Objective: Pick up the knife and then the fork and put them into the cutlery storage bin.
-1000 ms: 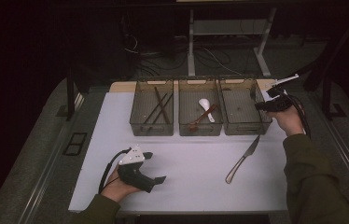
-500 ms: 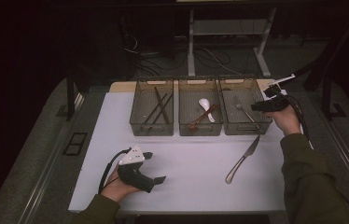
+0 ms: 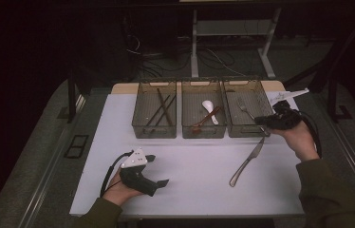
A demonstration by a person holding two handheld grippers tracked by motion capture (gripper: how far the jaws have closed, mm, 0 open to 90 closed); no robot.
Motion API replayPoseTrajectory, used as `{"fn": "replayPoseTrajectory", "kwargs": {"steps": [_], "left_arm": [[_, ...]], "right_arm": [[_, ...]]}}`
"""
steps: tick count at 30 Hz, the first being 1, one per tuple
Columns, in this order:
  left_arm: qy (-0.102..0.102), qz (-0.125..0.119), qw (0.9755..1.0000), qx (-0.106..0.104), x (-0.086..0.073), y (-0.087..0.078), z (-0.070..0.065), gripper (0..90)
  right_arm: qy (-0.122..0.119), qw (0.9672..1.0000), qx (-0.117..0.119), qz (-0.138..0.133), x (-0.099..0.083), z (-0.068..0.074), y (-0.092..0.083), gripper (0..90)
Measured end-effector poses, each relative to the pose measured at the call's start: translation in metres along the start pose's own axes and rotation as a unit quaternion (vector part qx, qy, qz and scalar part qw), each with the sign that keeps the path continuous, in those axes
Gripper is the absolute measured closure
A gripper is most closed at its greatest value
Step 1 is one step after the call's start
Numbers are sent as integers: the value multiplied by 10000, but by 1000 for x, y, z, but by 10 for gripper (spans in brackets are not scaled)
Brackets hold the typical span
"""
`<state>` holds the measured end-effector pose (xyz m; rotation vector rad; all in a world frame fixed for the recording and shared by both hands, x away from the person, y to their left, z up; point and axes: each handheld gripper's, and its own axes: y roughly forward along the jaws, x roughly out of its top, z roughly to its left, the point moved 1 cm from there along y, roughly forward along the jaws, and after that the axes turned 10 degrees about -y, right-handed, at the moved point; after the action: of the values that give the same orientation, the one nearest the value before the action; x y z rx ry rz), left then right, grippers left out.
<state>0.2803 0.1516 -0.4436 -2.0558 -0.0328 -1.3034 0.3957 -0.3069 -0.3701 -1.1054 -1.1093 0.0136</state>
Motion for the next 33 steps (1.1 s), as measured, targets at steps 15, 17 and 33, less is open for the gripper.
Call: {"fn": "replayPoseTrajectory", "kwargs": {"steps": [15,17,33], "left_arm": [[-3,-13,10000,1,0,1,0,0],[-2,-11,10000,2,0,1,0,0],[-7,-14,10000,-8,0,1,0,0]], "right_arm": [[-679,9927,766,644,-32,76,18,893],[-752,9909,844,725,-34,85,21,893],[-1337,9724,1355,1353,-40,137,54,893]]}}
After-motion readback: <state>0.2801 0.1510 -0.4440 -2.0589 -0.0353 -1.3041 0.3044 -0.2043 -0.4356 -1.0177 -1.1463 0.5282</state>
